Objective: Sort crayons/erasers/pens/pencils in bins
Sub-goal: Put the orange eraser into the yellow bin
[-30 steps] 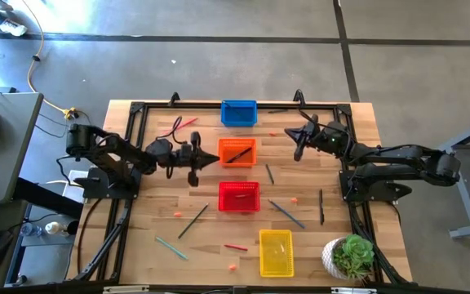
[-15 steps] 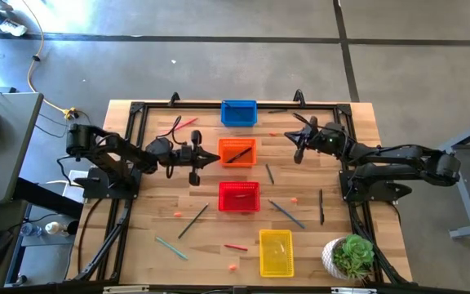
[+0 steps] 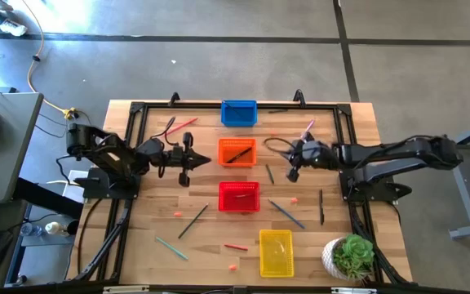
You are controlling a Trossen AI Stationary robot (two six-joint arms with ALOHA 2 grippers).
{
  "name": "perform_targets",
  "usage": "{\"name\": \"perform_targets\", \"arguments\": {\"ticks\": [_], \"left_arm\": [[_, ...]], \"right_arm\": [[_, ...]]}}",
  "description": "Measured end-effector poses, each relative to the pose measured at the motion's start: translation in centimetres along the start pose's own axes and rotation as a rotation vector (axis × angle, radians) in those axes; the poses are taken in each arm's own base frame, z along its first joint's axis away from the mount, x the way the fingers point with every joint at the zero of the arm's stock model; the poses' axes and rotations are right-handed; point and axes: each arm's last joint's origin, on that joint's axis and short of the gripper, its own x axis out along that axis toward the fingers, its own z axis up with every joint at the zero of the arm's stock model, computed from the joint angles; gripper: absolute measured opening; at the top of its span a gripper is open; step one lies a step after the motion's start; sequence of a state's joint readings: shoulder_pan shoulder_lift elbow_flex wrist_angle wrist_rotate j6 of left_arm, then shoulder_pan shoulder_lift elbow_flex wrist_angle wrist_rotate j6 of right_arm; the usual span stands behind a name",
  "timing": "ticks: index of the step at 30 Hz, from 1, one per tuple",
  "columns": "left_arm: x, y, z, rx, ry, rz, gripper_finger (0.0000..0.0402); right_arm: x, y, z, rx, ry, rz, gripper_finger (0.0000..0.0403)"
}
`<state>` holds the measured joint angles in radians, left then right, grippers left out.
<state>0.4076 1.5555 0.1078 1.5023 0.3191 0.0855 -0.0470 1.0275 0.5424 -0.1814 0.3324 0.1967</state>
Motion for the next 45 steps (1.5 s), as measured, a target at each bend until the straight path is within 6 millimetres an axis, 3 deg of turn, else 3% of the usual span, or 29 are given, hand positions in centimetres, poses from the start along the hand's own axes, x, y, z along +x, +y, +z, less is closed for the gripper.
{"name": "perform_targets", "arguments": {"ticks": [5,14,20,25,29,40,45], "left_arm": [[-0.4,-0.1,-0.3,-0.009,0.018,0.008,0.0],[-0.4,-0.1,-0.4,-0.011,0.027,0.031,0.0],[-0.3,0.1,-0.4,-0.01,0.03,0.081,0.0],[-0.4,0.1,-0.4,-0.01,0.033,0.102,0.0],[-0.4,0.2,-0.4,-0.01,0.035,0.117,0.0],[-0.4,0.2,-0.4,-0.012,0.041,0.116,0.0],[-0.4,0.1,-0.6,-0.015,0.055,0.115,0.0]], "right_arm": [[-2.1,2.3,0.5,-0.005,0.118,0.054,0.0],[-4.4,5.3,-1.4,-0.044,0.238,0.184,0.0004],[-5.1,6.2,-2.8,-0.046,0.328,0.187,0.0074],[-4.2,7.3,-4.0,-0.082,0.414,0.155,0.0156],[-3.0,8.2,-5.2,-0.165,0.483,0.133,0.0197],[1.4,9.4,-6.8,-0.213,0.604,0.151,0.02],[2.5,9.3,-7.3,-0.191,0.67,0.166,0.0195]]}}
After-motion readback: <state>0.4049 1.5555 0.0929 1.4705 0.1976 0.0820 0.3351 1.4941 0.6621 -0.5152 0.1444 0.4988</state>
